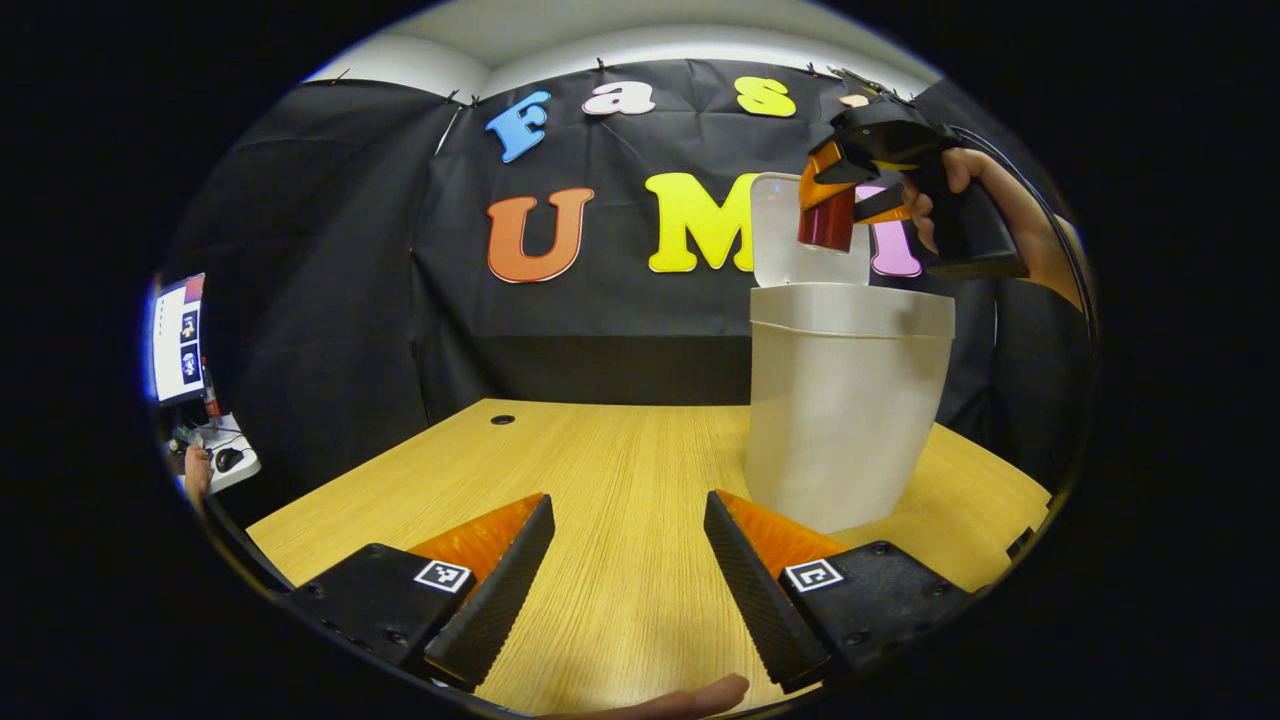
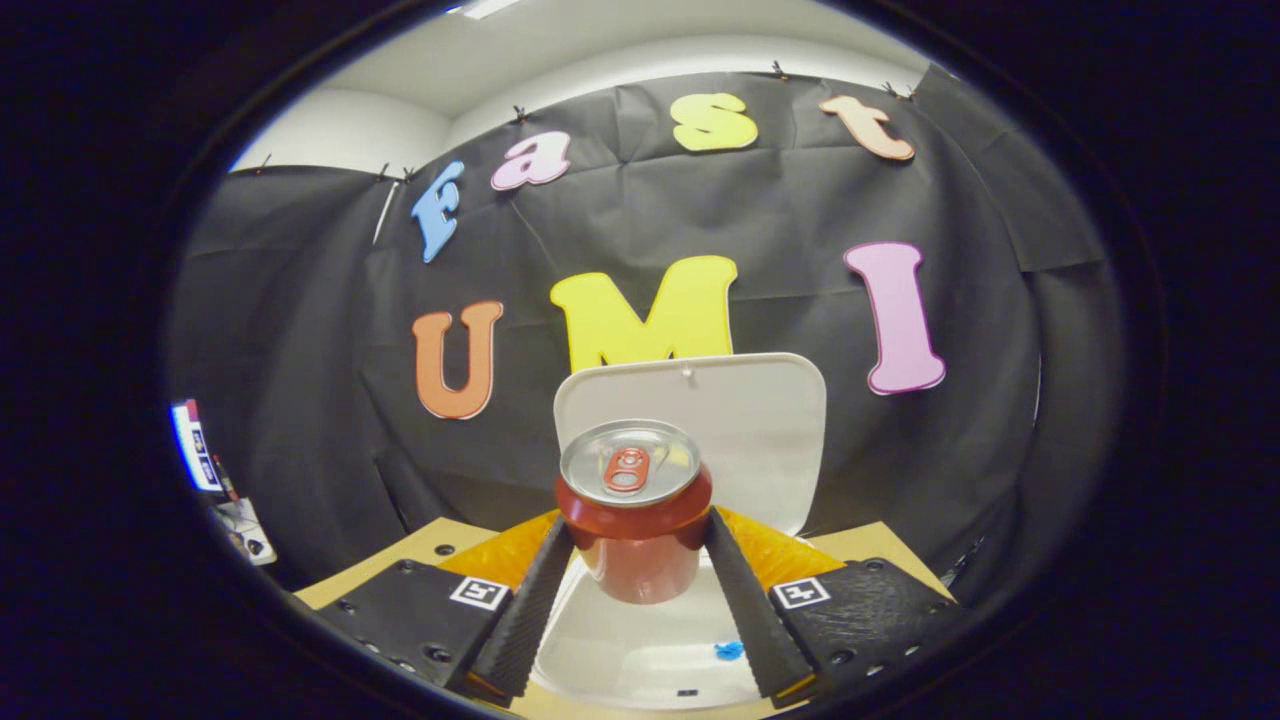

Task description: Press the lid of the desktop garbage bin to open it, pick up the crumpled paper on the desktop and throw it into the bin, then pick up the pop can on the desktop and drop it into the bin, and finally close the garbage bin lid.

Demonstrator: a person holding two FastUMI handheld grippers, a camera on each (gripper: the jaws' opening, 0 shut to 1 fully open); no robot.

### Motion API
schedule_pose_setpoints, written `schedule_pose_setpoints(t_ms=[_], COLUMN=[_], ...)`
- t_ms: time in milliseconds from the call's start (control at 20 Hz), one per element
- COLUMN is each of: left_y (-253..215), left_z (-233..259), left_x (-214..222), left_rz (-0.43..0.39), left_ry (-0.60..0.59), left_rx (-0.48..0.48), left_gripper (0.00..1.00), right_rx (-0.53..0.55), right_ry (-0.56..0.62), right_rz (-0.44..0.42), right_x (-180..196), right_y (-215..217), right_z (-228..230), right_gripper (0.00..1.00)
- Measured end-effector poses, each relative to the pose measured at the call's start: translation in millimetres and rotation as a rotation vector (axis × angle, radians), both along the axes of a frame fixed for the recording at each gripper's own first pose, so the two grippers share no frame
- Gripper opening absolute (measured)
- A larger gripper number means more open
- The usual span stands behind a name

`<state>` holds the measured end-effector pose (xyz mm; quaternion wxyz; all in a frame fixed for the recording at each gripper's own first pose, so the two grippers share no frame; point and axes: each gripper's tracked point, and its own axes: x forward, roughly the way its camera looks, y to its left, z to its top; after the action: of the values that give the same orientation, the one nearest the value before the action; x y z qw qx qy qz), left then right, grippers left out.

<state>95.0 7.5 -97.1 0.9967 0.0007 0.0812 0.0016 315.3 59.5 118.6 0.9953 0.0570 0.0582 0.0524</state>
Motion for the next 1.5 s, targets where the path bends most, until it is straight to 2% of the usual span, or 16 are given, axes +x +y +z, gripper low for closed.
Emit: schedule_pose_setpoints(t_ms=[250, 400, 650, 800, 1000, 1200, 1300, 1500], left_y=[7.8, 9.8, 4.7, 1.6, -1.1, 3.1, 4.1, 22.8], left_z=[-11.6, -15.6, -11.5, -8.1, -7.6, -2.1, 3.2, 4.2], left_x=[3.1, 4.6, 4.1, 2.1, 2.3, 1.4, 1.8, 3.2], left_rz=[0.022, 0.027, 0.007, -0.005, -0.016, -0.013, -0.026, -0.012], left_ry=[0.039, 0.053, 0.039, 0.031, 0.03, 0.009, -0.014, -0.019], left_rx=[0.004, -0.006, -0.003, -0.005, -0.018, -0.006, -0.014, -0.014], left_gripper=[0.98, 0.98, 0.98, 0.98, 0.99, 0.98, 0.98, 0.98], right_rx=[0.003, 0.009, -0.007, -0.011, -0.071, -0.063, -0.046, -0.047], right_ry=[0.018, 0.019, -0.023, -0.082, -0.157, -0.243, -0.263, -0.259], right_rz=[0.01, -0.008, -0.037, -0.052, -0.051, -0.057, -0.052, -0.101], right_x=[-0.6, 2.1, 1.5, -3.1, -7.9, -12.5, -8.4, 19.8], right_y=[7.7, 3.3, -3.9, -8.5, -10.5, -11.9, -10.5, -18.3], right_z=[-7.8, -8.9, 5.8, 34.3, 84.3, 137.9, 155.9, 165.8], right_gripper=[0.81, 0.9, 0.96, 0.96, 0.96, 0.93, 0.97, 0.95])
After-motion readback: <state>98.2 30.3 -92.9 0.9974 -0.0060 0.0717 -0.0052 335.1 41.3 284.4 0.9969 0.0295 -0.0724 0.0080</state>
